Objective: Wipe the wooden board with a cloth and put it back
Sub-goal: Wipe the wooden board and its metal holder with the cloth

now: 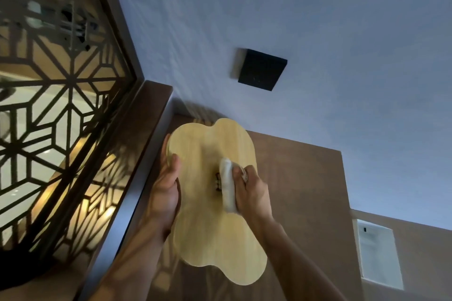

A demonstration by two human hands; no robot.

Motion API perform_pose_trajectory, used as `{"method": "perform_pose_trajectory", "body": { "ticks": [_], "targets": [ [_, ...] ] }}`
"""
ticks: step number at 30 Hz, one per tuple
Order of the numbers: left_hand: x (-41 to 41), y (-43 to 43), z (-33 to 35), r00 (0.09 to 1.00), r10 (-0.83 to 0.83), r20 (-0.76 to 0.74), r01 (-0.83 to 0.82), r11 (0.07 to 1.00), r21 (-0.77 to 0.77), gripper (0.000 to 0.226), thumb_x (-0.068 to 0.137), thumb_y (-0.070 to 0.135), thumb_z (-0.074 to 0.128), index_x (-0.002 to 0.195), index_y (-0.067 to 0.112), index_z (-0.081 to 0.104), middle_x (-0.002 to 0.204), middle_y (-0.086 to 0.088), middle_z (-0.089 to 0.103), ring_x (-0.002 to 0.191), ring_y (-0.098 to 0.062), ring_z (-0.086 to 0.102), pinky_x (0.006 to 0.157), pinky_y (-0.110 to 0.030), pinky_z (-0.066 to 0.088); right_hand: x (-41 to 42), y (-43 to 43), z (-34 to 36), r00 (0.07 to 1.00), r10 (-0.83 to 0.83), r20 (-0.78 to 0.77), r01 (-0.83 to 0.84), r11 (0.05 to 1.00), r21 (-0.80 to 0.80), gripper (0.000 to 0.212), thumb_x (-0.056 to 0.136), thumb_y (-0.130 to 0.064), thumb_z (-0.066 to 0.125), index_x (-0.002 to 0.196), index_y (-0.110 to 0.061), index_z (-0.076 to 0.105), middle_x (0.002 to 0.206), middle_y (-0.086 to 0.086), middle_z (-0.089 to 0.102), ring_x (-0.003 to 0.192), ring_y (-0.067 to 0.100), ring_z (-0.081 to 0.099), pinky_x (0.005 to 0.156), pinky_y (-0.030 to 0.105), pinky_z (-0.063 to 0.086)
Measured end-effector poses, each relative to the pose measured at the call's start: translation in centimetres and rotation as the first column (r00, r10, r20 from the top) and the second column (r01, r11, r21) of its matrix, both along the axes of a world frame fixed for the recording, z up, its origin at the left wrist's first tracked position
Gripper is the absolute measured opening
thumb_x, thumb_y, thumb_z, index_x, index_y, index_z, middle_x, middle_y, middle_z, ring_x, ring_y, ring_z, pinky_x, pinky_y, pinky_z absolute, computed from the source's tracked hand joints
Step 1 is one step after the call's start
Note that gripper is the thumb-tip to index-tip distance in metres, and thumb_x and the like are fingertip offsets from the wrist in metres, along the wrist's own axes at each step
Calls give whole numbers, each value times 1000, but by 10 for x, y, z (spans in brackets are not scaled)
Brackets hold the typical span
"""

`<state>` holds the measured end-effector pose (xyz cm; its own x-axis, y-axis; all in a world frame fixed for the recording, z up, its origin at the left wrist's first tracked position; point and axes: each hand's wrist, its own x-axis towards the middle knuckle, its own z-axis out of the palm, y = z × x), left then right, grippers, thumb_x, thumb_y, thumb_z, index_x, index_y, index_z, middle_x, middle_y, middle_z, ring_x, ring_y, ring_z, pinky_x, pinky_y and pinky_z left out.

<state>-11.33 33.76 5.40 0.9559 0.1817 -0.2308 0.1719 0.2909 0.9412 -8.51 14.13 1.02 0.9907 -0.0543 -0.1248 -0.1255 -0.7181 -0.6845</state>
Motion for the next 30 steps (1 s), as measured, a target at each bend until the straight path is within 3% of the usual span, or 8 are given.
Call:
{"method": "perform_pose_trajectory", "body": {
  "ticks": [5,8,11,17,20,23,27,30],
  "targets": [
    [-3,6,-9,999,-16,-28,18,998,55,56,87,64,47,141,50,40,157,14,39,145,-6,34,124,-44,22,0,-49,-38,971,-176,-161,150,976,-160,43,98,-63,39,105,-24,54,88,2,68,83,31,68,71,36,52],
    [-1,6,-13,1000,-22,-21,25,990,139,35,91,61,39,126,68,38,137,44,41,127,25,37,117,-24,23,8,-74,-38,969,-194,-153,129,925,-356,27,101,-49,48,100,-23,47,84,5,66,69,29,66,64,37,54],
    [0,6,-13,999,-4,-32,9,990,142,33,85,71,40,117,73,38,125,55,44,120,31,37,108,-11,27,18,-77,-19,980,-201,6,192,931,-311,28,99,-44,53,93,-20,41,71,2,62,58,29,59,53,34,49],
    [-2,7,-7,999,-30,-21,31,999,42,55,82,72,55,134,63,42,143,33,50,135,6,44,118,-37,29,11,-3,21,996,-70,64,56,977,207,36,92,-59,51,78,-26,47,64,-9,60,57,5,57,46,15,41],
    [-2,7,-5,998,-50,-46,49,999,-21,74,82,67,57,149,42,38,151,17,48,141,-7,42,122,-48,25,2,3,6,999,-34,11,32,991,132,42,96,-59,47,79,-21,46,65,-5,62,57,9,60,46,18,38],
    [1,8,-8,998,-20,-58,24,996,86,39,86,68,49,125,67,44,136,42,46,133,15,40,125,-41,21,-1,-27,-20,987,-155,-50,154,988,-35,40,102,-50,47,93,-11,52,87,14,71,78,36,68,60,32,44],
    [3,6,-5,999,-37,-31,41,986,159,35,98,53,40,129,70,37,146,41,38,142,10,32,118,-22,28,0,-70,-33,950,-275,-148,224,930,-291,27,102,-39,49,95,-13,44,95,17,72,74,34,62,62,35,42],
    [1,3,-1,1000,-24,-16,27,986,162,34,103,43,35,132,60,38,160,17,29,150,-8,26,124,-37,22,2,-71,-19,952,-306,-26,297,938,-180,27,99,-36,57,92,-13,44,78,6,67,65,30,60,56,39,51]
  ]
}}
